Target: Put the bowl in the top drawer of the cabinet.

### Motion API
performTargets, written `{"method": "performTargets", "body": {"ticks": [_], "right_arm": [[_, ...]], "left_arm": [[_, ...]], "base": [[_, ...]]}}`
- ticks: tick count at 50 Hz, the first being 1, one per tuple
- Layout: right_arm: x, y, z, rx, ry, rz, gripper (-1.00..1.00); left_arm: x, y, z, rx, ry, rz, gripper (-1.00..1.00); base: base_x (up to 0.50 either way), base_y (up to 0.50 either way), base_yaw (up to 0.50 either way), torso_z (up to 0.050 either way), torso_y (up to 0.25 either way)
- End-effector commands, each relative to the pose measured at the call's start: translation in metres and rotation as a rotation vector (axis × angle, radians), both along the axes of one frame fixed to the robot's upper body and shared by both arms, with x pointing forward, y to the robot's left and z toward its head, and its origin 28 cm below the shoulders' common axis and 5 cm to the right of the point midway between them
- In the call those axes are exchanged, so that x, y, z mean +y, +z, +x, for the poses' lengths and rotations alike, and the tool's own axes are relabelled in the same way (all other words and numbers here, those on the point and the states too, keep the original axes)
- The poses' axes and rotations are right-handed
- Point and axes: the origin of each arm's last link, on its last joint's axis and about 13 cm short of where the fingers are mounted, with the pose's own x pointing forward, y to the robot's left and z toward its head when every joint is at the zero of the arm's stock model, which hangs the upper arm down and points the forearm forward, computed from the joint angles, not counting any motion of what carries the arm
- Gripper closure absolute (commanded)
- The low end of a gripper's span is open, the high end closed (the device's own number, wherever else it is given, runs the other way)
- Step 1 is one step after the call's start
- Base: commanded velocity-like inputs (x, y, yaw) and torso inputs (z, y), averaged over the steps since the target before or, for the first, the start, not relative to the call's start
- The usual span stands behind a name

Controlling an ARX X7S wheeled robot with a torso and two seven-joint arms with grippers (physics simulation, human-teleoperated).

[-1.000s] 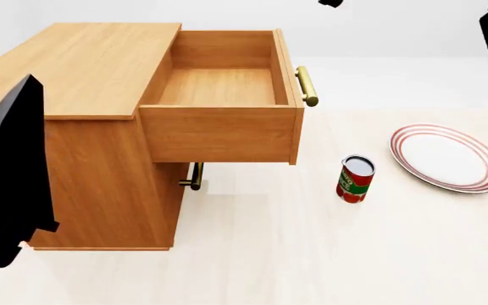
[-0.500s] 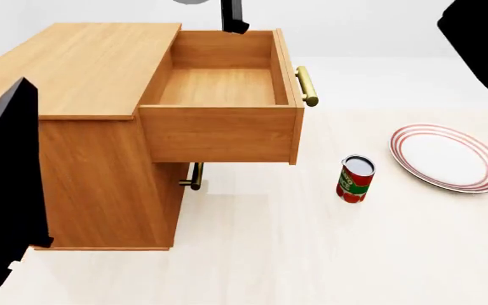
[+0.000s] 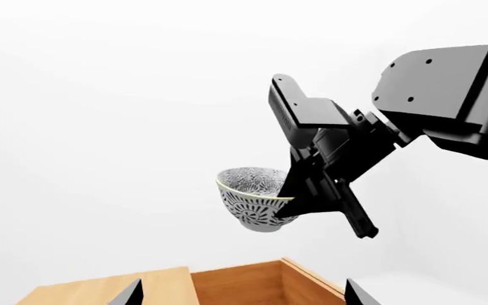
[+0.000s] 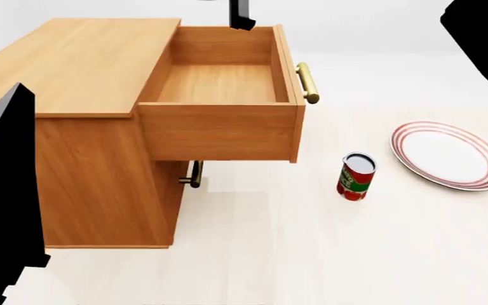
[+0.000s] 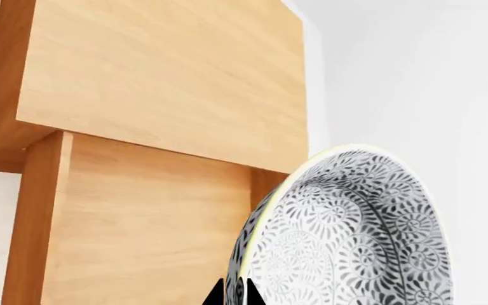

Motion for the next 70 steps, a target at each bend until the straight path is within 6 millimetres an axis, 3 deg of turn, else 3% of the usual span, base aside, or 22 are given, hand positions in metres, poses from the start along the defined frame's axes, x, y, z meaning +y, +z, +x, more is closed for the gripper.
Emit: {"method": "performTargets", "body": {"ticks": [1, 19, 39, 70], "right_arm": [[-0.0004, 0.0016, -0.001, -0.021, -0.015, -0.008, 1.0], [0.0012, 0.0004, -0.0009, -0.016, -0.012, -0.034, 1.0], [0.001, 0.0005, -0.0008, -0.01, -0.013, -0.052, 1.0], [0.0006, -0.0017, 0.0007, 0.02, -0.016, -0.076, 1.0]], "left_arm": [[0.0, 0.0029, -0.004, -0.017, 0.002, 0.008, -1.0], [0.0001, 0.006, -0.0067, -0.045, 0.019, 0.026, -1.0], [0.0003, 0.0054, -0.001, -0.069, 0.046, 0.05, -1.0], [0.0006, 0.0058, -0.0021, -0.076, 0.046, 0.041, -1.0]], "base": [[0.0, 0.0, 0.0, 0.0, -0.158], [0.0, 0.0, 0.0, 0.0, -0.158], [0.0, 0.0, 0.0, 0.0, 0.0], [0.0, 0.0, 0.0, 0.0, -0.116]]}}
